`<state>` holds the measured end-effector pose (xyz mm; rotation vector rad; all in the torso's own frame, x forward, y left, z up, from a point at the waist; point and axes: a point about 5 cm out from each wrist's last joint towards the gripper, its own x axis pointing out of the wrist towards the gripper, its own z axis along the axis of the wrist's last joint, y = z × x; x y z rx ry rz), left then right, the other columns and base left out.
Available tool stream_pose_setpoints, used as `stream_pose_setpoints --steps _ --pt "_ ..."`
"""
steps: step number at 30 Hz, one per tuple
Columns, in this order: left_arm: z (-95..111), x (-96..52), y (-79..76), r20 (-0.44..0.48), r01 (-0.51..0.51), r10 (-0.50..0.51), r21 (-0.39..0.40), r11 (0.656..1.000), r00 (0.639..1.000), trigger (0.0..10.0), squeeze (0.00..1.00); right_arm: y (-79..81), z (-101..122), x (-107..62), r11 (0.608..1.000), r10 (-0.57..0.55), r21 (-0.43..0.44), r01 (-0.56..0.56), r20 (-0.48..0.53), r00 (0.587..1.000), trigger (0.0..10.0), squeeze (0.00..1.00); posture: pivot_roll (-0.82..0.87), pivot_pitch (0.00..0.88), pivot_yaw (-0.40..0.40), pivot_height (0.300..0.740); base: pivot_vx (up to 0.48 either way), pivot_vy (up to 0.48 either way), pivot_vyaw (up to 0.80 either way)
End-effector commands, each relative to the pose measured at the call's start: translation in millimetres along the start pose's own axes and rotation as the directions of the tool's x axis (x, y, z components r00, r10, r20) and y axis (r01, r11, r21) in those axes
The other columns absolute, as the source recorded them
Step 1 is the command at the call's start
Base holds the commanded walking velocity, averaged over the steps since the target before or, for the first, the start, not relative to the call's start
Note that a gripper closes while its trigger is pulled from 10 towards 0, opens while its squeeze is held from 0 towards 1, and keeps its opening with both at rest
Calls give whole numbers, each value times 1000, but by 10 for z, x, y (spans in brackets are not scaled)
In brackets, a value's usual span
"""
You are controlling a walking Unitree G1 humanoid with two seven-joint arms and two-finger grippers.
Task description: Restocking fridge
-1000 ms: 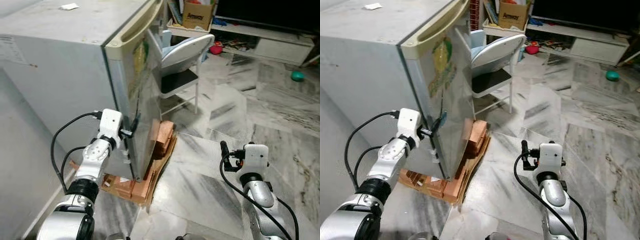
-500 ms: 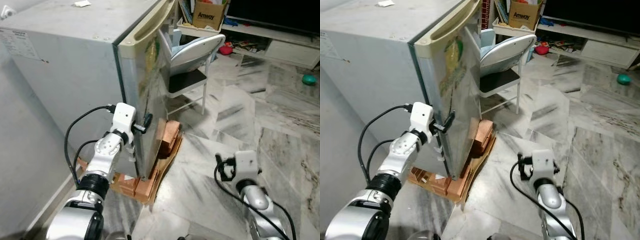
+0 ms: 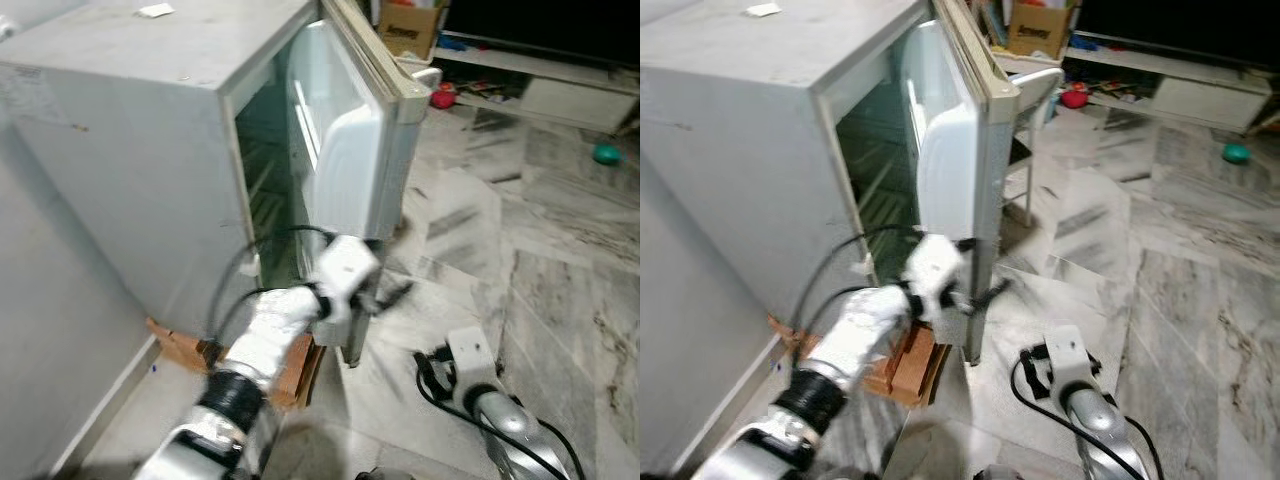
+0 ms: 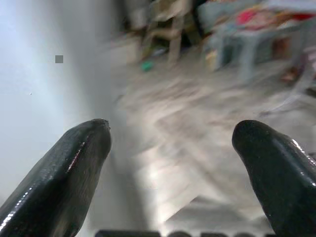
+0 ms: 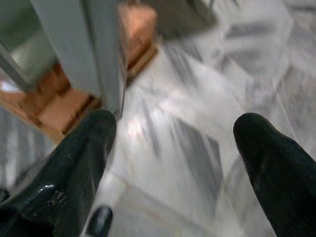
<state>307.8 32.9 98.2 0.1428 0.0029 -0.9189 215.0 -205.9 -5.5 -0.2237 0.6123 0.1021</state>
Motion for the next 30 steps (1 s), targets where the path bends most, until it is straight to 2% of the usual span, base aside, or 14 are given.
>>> stream_pose_setpoints --steps 1,5,7,8,9,11,14,18,20,22,25,30 --pt "10 -43 115 -8 -58 58 -10 998 998 10000 0 14 106 9 1000 12 -2 -12 36 999 10000 0 -78 0 -5 740 0 0 0" --pt "-94 -299 343 -44 -154 153 -19 988 987 10000 0 17 132 16 1000 5 1 -5 46 999 10000 0 -74 0 -3 740 0 0 0" --pt "-101 -314 352 -46 -158 157 -20 987 986 10000 0 18 135 15 1000 6 0 -6 46 999 10000 0 -74 0 -3 740 0 0 0" --pt "-206 -472 431 -62 -219 216 -59 974 974 10000 0 20 193 11 1000 -6 9 5 86 996 10000 0 -72 0 0 740 0 0 0" --pt "-206 -472 431 -62 -219 216 -59 974 974 10000 0 20 193 11 1000 -6 9 5 86 996 10000 0 -72 0 0 740 0 0 0" --pt "-313 -620 470 -82 -276 269 -92 957 960 10000 0 20 219 8 999 -24 41 20 97 995 10000 0 -68 0 -1 740 0 -465 0" --pt "-403 -748 448 -107 -314 304 -102 944 947 10000 0 24 214 15 999 -20 37 16 91 996 10000 0 -62 0 -1 740 0 -458 -719" --pt "-464 -831 456 -127 -342 328 -104 934 936 10000 0 31 214 19 1000 -18 27 15 88 996 10000 0 -57 0 -3 740 0 -448 -775" --pt "-476 -865 467 -133 -365 353 -82 927 926 10000 0 37 209 25 1000 -16 23 14 89 996 10000 0 -54 0 -4 740 0 -431 0" --pt "-485 -914 503 -141 -418 409 -43 907 902 10000 0 47 213 25 1000 -11 14 9 95 995 10000 0 -54 0 -5 740 262 -397 0" --pt "-482 -921 511 -138 -429 420 -44 902 897 10000 0 43 217 24 1000 -12 14 11 96 995 10000 0 -55 0 -6 740 285 -381 0" --pt "-486 -929 607 -155 -484 476 -15 875 866 10000 0 41 248 21 1000 -15 3 15 115 993 10000 0 -58 0 -6 740 373 -251 0"
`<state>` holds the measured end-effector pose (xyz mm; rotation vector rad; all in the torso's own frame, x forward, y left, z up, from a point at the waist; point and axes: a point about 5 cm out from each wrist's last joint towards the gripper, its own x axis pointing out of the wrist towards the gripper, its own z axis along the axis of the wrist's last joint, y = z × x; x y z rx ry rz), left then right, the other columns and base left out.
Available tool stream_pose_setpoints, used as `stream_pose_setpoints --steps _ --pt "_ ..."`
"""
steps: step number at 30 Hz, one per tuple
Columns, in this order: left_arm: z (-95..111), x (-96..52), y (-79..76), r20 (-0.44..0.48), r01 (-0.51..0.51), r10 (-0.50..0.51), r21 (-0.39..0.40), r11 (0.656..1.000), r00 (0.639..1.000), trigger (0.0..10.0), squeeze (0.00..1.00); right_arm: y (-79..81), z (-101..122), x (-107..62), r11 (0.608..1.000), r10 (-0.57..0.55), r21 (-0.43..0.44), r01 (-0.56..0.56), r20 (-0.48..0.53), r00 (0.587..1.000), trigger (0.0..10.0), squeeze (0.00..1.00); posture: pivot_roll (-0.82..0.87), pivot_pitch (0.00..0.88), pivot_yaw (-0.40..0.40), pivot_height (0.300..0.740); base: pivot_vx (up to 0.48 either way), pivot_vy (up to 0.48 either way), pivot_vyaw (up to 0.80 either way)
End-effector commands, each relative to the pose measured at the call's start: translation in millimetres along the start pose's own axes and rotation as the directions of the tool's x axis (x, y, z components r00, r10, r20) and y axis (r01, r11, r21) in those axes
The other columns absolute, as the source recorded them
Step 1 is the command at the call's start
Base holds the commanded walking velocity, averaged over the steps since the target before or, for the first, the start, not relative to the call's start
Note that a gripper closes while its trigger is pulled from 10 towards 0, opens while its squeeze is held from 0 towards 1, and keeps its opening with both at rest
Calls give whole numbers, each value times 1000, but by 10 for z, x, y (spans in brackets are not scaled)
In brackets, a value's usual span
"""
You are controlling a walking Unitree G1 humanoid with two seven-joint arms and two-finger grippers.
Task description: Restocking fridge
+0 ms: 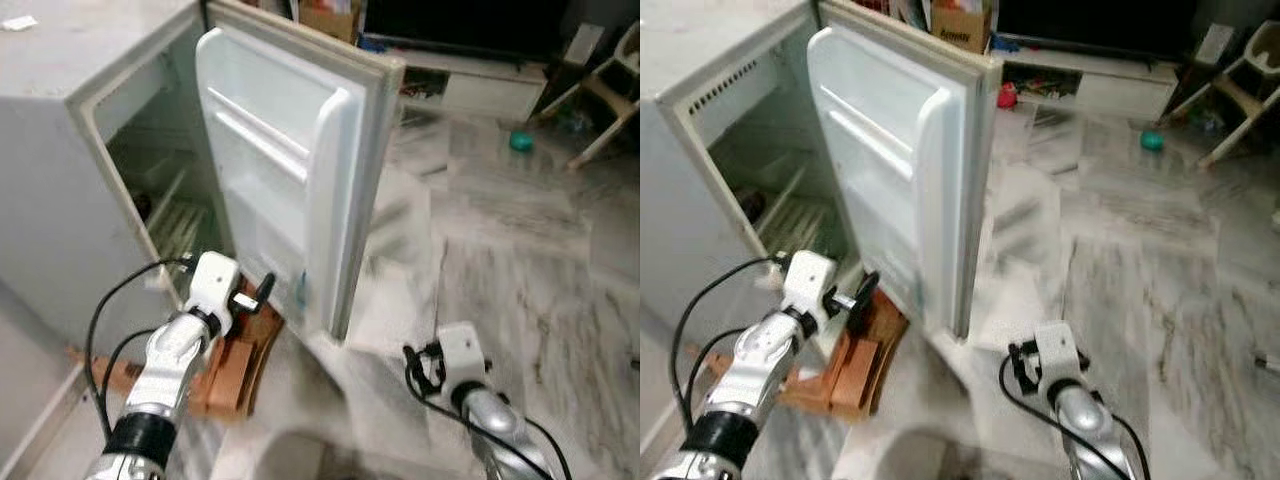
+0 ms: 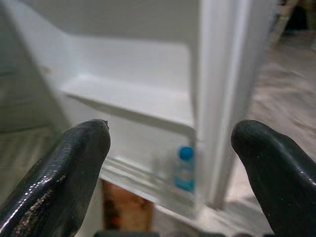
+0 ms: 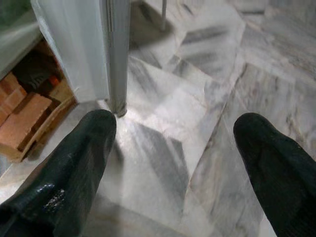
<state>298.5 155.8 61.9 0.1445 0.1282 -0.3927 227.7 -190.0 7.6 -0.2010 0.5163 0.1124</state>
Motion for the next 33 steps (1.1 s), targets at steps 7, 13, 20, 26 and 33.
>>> stream_pose_setpoints --steps 7,13,20,26,33 --pt "133 201 -65 20 -11 11 35 999 1000 10000 0 -78 46 -11 999 -27 -18 27 26 999 10000 0 -67 0 -6 740 476 0 0" --pt "227 356 -91 30 -6 5 54 999 1000 10000 0 -81 52 -16 999 -35 -20 35 32 999 10000 0 -74 0 -4 740 480 0 0" --pt "377 505 -175 60 23 -27 60 998 998 10000 0 -78 58 -13 999 -37 -19 37 32 999 10000 0 -78 0 -3 740 480 0 0" --pt "476 593 -353 91 97 -104 77 992 990 10000 0 -69 60 -7 999 -37 -20 37 32 999 10000 0 -78 0 0 740 480 0 0" --pt "416 584 -494 80 156 -167 131 979 983 10000 0 -58 45 -4 999 -40 -18 40 26 999 10000 0 -81 0 4 740 452 0 0"
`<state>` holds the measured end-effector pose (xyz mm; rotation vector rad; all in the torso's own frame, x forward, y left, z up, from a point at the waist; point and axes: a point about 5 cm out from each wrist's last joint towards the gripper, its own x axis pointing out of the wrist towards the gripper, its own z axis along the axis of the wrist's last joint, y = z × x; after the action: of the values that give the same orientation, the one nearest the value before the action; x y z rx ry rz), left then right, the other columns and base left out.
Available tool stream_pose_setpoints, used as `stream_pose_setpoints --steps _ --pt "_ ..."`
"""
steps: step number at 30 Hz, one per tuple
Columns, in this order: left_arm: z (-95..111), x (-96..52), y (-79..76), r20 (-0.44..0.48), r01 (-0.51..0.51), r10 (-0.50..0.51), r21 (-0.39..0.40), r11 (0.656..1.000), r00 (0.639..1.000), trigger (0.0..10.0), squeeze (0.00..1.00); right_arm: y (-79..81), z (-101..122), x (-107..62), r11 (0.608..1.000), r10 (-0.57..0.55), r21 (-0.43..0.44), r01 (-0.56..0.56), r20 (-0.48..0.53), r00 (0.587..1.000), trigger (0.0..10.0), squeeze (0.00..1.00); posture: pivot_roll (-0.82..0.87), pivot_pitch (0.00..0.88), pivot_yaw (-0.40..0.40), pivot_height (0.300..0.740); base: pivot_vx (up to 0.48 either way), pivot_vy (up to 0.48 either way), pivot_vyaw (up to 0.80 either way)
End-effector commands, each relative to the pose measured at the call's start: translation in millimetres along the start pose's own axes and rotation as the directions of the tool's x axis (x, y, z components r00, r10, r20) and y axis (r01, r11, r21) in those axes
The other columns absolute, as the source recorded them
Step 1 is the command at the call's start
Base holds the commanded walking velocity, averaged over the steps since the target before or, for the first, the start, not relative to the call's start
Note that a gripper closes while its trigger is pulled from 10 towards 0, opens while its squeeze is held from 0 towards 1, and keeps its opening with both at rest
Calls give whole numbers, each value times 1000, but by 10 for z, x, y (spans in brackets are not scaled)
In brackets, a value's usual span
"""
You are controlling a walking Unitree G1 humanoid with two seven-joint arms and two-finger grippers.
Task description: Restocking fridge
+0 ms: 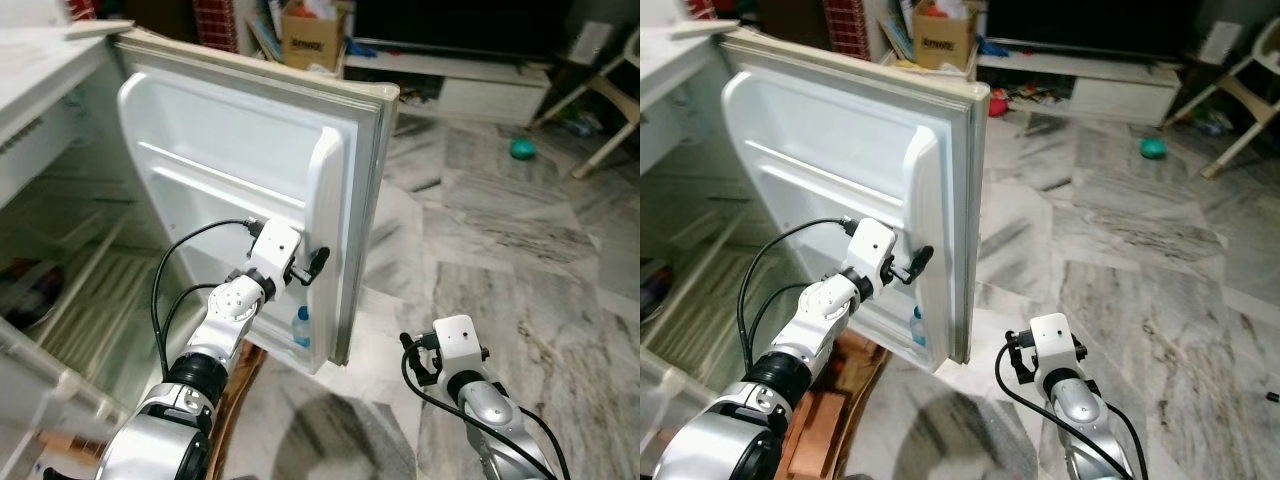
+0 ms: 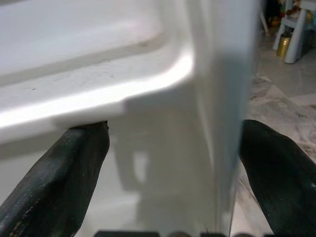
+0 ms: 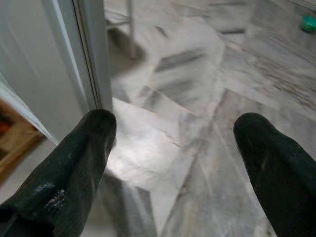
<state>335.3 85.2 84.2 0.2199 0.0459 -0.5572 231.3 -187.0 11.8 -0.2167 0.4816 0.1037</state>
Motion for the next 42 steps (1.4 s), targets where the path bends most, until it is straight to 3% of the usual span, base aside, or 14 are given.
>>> stream_pose_setpoints --steps 1,9,14,19,23,26,35,42 --pt "28 13 10 9 1 -1 24 1000 1000 10000 0 -75 -19 -16 1000 -24 -5 24 -8 1000 10000 0 -81 0 4 740 345 0 0" --pt "-160 -225 283 -24 -102 102 -12 995 995 10000 0 -81 -32 -11 1000 -23 -7 23 -14 1000 10000 0 -72 0 1 740 35 0 0" --pt "-359 -525 465 -66 -203 201 -20 979 977 10000 0 -95 -25 -7 999 -25 -23 25 -10 1000 10000 0 -56 0 2 740 0 0 0" --pt "-416 -673 513 -78 -235 234 -9 972 969 10000 0 -139 25 -5 999 -49 -14 50 22 999 10000 0 -35 0 6 740 0 0 0" --pt "-430 -899 506 -67 -259 257 -23 966 964 10000 0 -220 231 23 994 -101 58 95 111 989 10000 0 -29 0 -6 740 0 0 0" --pt "-462 -979 493 -70 -286 283 -42 957 957 10000 0 -225 295 42 994 -106 55 99 134 985 10000 0 -35 0 -9 740 0 0 -679" --pt "-498 -1043 440 -93 -321 314 -80 944 945 10000 0 -186 460 85 991 -117 84 102 192 974 10000 0 -35 0 -12 740 198 -196 -800" --pt "-429 -957 403 -84 -333 326 -103 937 942 10000 0 -150 582 94 992 -113 79 96 255 960 10000 0 -38 0 -10 740 400 -260 -800"
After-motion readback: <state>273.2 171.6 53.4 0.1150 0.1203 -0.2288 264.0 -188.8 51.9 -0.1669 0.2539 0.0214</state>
